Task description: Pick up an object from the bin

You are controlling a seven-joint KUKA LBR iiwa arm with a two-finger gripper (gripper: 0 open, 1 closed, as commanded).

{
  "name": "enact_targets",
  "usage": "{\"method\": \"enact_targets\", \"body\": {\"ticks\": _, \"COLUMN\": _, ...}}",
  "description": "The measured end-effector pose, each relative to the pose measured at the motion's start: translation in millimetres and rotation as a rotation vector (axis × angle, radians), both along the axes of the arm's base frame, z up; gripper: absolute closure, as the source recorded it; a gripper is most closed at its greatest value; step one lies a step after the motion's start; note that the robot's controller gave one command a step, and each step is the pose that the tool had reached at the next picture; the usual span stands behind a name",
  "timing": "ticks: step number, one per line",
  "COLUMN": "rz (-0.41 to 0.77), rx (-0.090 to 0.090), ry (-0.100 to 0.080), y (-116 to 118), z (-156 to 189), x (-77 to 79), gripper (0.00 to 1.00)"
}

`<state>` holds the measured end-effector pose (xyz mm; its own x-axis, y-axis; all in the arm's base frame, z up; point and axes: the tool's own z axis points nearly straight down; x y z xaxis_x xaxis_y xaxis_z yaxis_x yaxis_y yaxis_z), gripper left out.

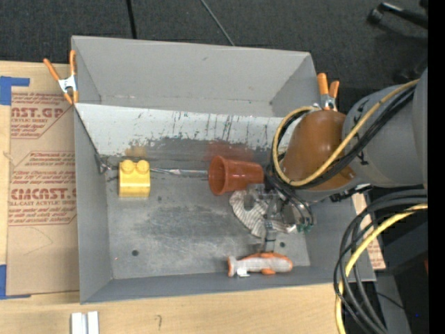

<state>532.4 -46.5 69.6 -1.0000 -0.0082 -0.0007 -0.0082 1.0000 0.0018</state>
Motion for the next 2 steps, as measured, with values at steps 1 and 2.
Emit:
{"method": "enact_targets", "body": {"ticks": 1, "rz": 0.0, "rx": 0.0, "ry": -0.001, "y": -0.1, "z": 0.4, "x": 0.3, "gripper": 1.0}}
{"method": "enact_targets", "body": {"ticks": 2, "rz": 0.0, "rx": 0.0, "ry": -0.001, "y": -0.1, "z": 0.4, "x": 0.3, "gripper": 1.0}}
